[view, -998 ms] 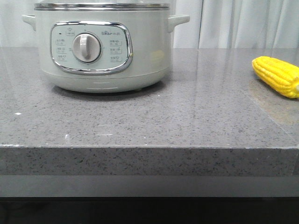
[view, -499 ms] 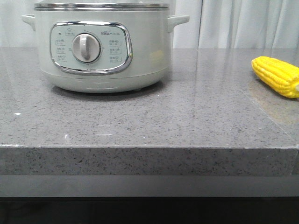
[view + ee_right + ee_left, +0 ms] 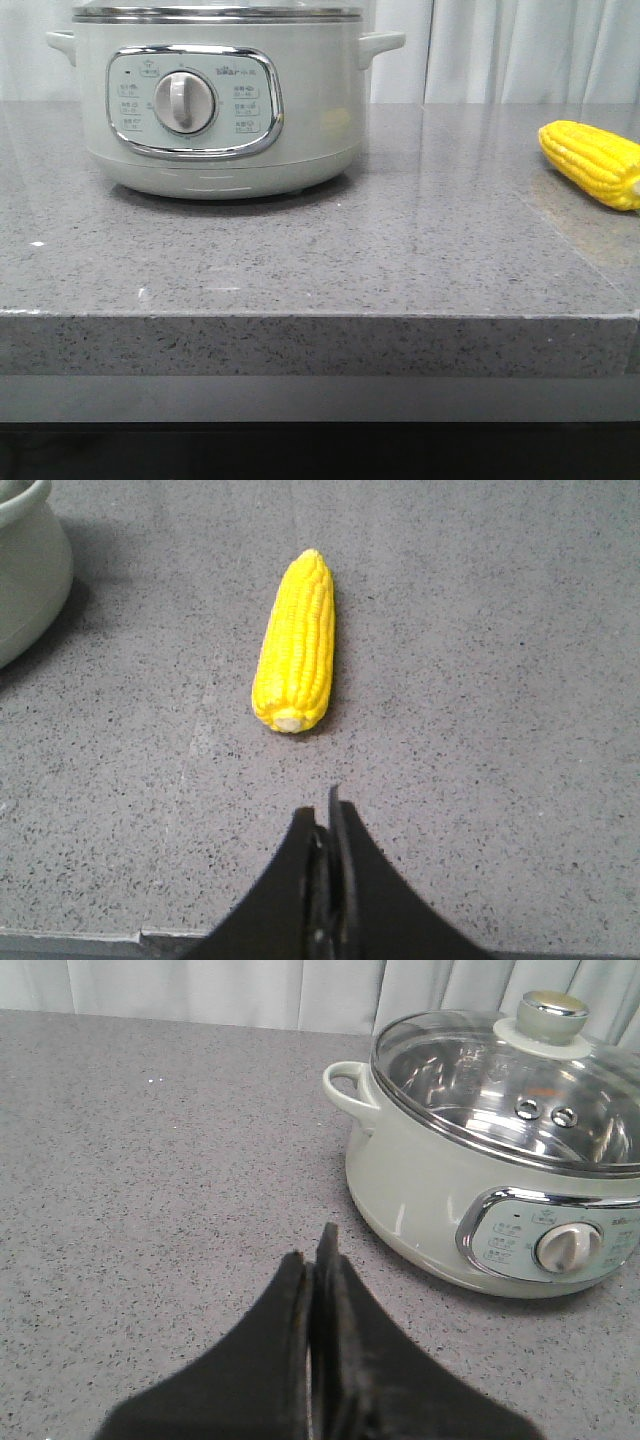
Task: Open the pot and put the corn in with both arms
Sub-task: 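Grasp the glass lid's knob with the left gripper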
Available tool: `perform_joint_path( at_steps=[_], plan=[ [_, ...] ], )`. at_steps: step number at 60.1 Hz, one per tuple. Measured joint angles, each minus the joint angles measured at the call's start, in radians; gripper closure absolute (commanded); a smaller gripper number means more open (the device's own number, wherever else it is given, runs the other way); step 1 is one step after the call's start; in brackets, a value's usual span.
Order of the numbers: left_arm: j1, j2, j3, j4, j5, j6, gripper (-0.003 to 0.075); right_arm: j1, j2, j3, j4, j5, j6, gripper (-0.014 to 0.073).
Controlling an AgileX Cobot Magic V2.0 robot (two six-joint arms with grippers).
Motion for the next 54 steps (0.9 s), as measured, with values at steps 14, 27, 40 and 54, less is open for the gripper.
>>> perform_joint_path(
  at_steps=[14,27,40,54],
  plan=[
    [0.000,0.000,0.000,0.000,0.000,0.000,0.0538,0.000,0.001,0.000,0.000,0.008,0.000,0.0391],
    [0.000,0.009,0.000,0.000,-0.026,0.000,0.0165,0.000,0.001,0.000,0.000,0.008,0.000,0.0053],
    [-0.016,0.075,0.000,0.000,-0.059,0.000,0.0164,0.000,0.001,0.000,0.000,0.008,0.000,0.0051],
    [-0.206,0.219,-0.037,0.015,-0.208,0.016,0.0165,0.000,0.001,0.000,0.000,0.008,0.000,0.0051]
  ],
)
